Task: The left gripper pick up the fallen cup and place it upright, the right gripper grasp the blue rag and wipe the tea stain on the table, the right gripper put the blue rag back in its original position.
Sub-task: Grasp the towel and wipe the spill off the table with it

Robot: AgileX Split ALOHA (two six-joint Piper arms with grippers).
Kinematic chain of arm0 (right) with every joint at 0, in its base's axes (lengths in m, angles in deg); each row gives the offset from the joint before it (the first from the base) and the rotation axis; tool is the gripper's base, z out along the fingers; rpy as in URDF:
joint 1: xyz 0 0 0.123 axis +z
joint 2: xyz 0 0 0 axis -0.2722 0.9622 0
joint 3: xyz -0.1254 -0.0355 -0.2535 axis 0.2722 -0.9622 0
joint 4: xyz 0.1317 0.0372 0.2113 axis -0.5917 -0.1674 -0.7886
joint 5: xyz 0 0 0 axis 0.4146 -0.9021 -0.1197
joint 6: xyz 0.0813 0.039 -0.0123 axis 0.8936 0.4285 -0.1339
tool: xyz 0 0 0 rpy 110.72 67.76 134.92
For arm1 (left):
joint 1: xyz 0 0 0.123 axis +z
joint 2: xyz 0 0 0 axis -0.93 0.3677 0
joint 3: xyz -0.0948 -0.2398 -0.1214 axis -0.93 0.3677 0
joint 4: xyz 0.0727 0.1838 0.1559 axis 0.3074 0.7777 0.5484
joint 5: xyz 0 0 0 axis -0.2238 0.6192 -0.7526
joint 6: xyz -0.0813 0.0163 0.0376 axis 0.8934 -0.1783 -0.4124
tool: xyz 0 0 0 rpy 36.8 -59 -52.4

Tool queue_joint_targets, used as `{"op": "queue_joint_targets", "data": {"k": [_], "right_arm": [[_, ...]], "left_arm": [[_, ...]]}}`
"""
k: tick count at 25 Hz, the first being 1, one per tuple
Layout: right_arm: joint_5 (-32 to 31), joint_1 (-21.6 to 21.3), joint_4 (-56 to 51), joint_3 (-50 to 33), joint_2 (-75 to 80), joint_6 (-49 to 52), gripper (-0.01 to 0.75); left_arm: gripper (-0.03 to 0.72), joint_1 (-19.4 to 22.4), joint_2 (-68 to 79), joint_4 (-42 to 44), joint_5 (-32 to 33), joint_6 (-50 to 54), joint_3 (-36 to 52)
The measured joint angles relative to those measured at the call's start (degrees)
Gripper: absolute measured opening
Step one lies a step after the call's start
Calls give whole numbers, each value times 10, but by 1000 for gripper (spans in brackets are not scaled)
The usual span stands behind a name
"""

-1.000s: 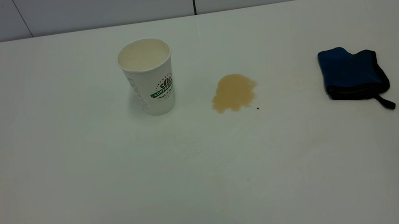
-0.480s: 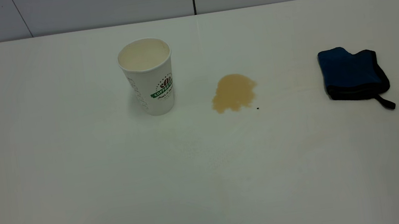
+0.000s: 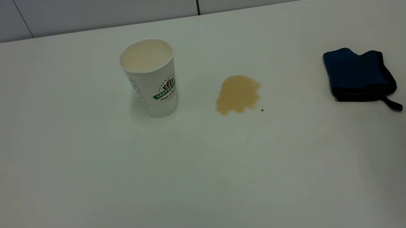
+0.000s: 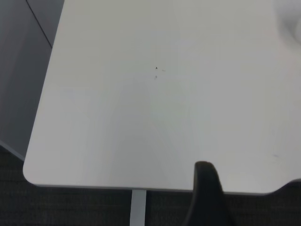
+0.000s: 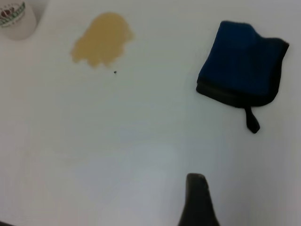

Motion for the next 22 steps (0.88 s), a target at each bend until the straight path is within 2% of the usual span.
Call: {"op": "queue_joint_targets", "data": {"k": [4,12,16,22], "right_arm": [[25,0,-21,86,179,-30,593],[36,-6,-27,280,479,-38,593],[44,-25,-28,348,553,-39,592],[78,-46,-30,396,596,-42,592]], "left_arm": [[526,0,0,0,0,0,0],[526,0,0,0,0,0,0],[526,0,0,0,0,0,0],[526,0,0,0,0,0,0]]}}
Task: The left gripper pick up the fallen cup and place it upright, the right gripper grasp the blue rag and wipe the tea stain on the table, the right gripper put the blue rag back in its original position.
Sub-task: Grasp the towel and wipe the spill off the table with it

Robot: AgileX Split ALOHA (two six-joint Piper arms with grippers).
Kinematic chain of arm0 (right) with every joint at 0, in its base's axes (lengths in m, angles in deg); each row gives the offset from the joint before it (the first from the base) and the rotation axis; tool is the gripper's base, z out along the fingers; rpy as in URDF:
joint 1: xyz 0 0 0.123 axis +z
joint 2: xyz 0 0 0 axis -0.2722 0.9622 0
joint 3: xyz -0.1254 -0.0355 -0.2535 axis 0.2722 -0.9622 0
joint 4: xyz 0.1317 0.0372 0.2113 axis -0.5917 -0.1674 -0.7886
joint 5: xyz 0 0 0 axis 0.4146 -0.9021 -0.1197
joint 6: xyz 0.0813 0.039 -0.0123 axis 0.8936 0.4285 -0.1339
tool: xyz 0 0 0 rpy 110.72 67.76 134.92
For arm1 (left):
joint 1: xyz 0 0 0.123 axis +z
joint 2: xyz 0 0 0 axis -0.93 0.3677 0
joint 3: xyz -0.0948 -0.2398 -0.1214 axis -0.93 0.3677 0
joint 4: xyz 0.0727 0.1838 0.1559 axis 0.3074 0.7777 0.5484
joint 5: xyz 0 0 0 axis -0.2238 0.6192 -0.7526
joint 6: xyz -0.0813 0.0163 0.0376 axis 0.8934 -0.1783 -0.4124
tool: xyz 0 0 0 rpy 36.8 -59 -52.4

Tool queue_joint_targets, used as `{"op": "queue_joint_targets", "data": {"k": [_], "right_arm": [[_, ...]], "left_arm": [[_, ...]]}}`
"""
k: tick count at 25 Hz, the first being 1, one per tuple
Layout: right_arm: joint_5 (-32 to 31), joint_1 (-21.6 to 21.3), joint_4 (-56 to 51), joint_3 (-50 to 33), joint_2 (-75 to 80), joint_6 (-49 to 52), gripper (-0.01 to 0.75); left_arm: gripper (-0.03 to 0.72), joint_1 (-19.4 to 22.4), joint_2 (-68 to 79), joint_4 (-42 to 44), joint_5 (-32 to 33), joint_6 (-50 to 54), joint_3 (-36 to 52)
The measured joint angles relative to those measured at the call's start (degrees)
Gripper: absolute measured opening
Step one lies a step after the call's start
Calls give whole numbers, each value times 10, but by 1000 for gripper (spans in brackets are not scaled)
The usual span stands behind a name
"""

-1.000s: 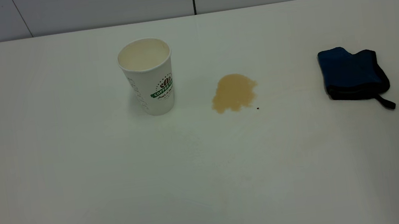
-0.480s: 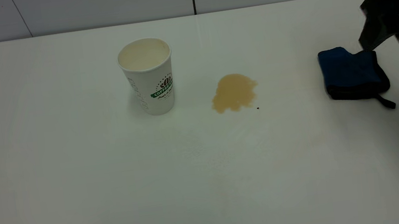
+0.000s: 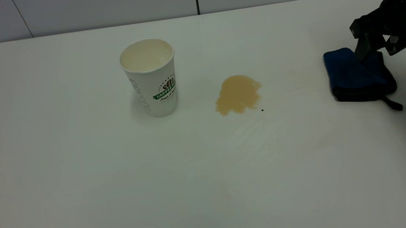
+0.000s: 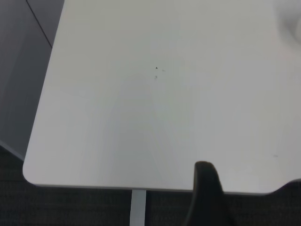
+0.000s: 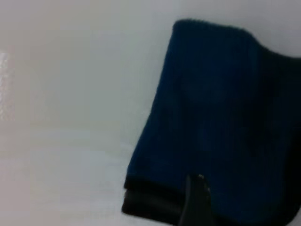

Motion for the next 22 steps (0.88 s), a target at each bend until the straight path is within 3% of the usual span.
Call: {"op": "queue_joint_targets", "data": {"k": [7,22], "right_arm": [[8,-2,-20,40,41,0,592],[37,7,-108,42,73,0,592]], "left_arm": [[526,0,0,0,0,0,0],[526,0,0,0,0,0,0]]}}
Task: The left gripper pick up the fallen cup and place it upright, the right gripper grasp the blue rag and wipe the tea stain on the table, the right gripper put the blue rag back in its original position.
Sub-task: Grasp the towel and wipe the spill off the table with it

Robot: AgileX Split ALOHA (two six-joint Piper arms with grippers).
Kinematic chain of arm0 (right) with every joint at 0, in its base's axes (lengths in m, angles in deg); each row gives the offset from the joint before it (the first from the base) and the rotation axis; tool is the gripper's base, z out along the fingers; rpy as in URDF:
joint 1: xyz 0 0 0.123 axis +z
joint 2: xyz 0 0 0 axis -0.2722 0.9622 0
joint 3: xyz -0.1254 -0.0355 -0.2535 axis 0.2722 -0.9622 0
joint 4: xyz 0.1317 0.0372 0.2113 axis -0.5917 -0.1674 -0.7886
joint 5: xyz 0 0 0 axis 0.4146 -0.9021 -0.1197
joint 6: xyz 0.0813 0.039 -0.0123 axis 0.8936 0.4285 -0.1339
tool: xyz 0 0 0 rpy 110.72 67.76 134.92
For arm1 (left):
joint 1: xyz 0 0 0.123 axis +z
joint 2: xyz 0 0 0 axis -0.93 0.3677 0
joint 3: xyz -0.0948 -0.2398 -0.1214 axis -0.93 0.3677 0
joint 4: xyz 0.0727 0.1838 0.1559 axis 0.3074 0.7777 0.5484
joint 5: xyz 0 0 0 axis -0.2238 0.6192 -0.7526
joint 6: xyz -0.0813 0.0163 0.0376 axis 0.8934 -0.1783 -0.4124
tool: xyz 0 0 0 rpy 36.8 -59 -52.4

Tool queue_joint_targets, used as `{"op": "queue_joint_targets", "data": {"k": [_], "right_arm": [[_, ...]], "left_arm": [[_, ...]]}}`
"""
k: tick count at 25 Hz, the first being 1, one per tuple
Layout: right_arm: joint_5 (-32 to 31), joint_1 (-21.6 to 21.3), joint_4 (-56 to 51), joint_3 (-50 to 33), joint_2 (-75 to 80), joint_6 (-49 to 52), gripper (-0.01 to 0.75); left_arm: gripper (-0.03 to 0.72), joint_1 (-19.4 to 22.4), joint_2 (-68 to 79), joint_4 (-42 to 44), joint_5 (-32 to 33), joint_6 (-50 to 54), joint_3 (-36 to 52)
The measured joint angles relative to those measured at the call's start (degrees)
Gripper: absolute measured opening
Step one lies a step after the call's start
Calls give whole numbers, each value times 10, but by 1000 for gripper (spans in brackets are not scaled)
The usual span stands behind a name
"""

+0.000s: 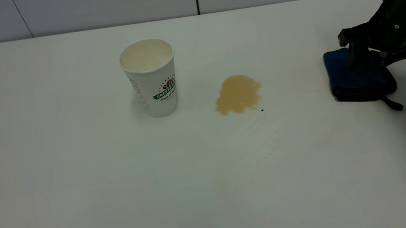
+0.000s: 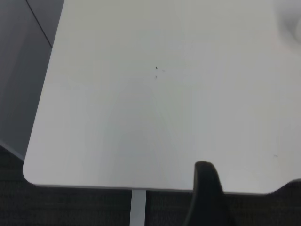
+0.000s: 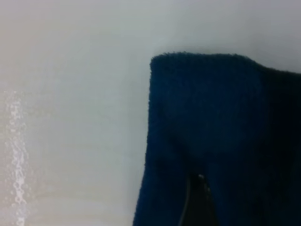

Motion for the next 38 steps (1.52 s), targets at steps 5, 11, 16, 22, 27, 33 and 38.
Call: {"op": "queue_joint_targets", "data": {"k": [5,11,16,22,27,33,38], "right_arm": [[15,6,-9,0,7,0,592],[35,6,-6,0,29,-2,591],[46,14,-1,0,32,-14,490],[69,67,2,2,34,-80,82],[63,115,2,39,50,-90,77],[43,166,2,138,87,-91,77],[-10,202,2,218,130,-92,77]], "left_arm": [[526,0,0,0,0,0,0],[526,0,0,0,0,0,0],[526,0,0,0,0,0,0],[526,0,0,0,0,0,0],[526,0,0,0,0,0,0],[526,0,0,0,0,0,0],[526,0,0,0,0,0,0]]}}
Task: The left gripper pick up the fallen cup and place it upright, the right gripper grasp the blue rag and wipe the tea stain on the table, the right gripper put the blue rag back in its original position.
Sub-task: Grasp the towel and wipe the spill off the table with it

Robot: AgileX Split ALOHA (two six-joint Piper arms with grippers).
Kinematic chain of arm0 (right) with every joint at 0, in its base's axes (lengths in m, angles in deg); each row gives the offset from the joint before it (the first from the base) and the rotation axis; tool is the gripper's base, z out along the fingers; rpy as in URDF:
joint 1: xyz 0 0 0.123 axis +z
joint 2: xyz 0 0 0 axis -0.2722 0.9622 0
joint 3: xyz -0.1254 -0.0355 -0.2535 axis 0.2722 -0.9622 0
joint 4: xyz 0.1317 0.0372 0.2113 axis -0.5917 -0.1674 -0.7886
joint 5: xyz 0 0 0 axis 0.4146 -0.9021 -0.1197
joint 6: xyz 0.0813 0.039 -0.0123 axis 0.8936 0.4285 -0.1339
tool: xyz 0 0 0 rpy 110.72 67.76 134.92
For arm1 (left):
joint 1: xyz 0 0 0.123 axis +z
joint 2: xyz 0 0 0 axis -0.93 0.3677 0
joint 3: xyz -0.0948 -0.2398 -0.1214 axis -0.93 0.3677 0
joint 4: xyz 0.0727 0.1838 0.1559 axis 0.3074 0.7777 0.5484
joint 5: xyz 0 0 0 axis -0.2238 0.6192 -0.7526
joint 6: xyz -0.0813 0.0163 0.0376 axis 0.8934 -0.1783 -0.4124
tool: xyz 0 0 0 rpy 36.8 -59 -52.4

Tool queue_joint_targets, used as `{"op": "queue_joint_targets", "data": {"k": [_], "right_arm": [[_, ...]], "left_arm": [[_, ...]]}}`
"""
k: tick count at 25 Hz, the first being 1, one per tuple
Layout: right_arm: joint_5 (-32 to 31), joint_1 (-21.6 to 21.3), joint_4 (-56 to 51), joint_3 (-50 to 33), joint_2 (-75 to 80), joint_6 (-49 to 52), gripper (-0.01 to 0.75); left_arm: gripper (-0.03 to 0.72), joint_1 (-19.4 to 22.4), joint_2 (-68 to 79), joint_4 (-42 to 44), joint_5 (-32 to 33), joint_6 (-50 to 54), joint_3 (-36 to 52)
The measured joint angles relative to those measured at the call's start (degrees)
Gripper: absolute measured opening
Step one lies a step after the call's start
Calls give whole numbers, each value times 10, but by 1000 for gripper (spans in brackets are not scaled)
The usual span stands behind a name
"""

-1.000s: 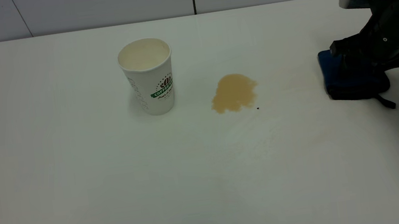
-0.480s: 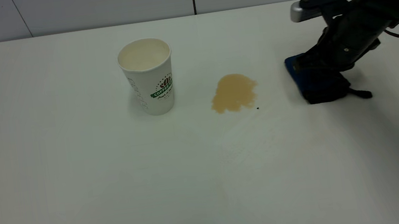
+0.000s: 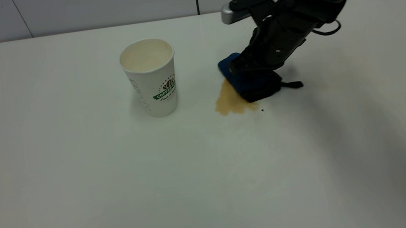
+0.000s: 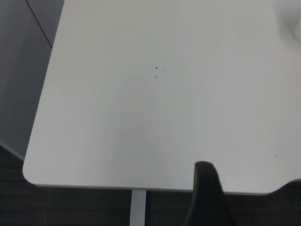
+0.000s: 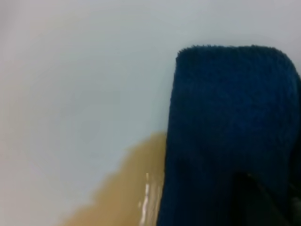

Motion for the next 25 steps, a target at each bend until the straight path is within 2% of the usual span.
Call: {"op": "queue_joint_targets", "data": {"k": [5,10,12,15,19,22,25], "right_arm": [[-89,27,18,23,4,-11,77],[-230,31,58,28,-1,-13,77],[-278,31,88,30,-3,-7,77],[-313,31,170,33,-6,50,77],[-299,13,307,33,-12,234,76],[-241,-12,417,35,-13,362,76],[-192,-23,463,40,-9,423,76]], "left_arm": [[526,0,0,0,0,0,0],[526,0,0,0,0,0,0],[526,0,0,0,0,0,0],[526,0,0,0,0,0,0],[526,0,0,0,0,0,0],[526,0,0,0,0,0,0],[526,0,0,0,0,0,0]]}}
